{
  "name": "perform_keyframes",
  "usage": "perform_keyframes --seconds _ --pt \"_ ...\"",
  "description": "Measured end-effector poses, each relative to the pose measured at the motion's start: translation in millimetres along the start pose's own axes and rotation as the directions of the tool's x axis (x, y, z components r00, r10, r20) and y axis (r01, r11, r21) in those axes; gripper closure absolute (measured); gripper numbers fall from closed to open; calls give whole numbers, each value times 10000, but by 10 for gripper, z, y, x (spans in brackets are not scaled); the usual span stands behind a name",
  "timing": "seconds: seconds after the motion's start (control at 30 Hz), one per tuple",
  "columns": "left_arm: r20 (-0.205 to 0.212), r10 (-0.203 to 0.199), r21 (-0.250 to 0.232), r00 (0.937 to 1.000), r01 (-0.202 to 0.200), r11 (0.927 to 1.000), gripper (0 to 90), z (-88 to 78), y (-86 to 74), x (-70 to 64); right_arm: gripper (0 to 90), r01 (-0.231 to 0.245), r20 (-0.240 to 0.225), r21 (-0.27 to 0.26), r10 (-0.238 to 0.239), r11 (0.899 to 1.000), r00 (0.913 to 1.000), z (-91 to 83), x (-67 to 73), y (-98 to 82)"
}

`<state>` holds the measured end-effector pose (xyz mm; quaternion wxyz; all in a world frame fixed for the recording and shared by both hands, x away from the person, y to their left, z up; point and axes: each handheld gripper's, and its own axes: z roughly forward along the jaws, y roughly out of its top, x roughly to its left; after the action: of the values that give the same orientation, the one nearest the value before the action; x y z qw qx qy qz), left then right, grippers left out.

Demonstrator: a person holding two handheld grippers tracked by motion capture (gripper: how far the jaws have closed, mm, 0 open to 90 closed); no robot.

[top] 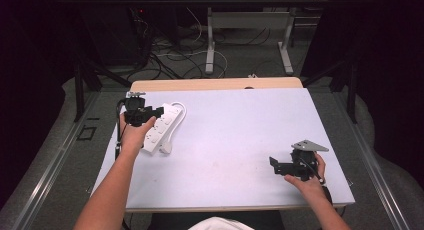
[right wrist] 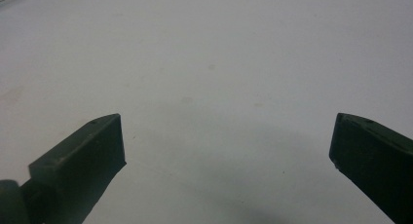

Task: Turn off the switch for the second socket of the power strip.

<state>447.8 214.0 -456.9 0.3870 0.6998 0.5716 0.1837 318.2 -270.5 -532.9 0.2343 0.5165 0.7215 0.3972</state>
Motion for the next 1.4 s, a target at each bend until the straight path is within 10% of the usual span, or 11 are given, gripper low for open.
perform_keyframes --seconds 0.93,1.4 --pt "-122 -815 1175 9966 824 9896 692 270 -35 24 0 -48 -51 63 48 10000 10000 19 -4 -5" --pt "-446 -1101 2067 9929 1170 9714 792 328 -53 68 0 -54 -86 114 55 9999 9999 28 -14 -10"
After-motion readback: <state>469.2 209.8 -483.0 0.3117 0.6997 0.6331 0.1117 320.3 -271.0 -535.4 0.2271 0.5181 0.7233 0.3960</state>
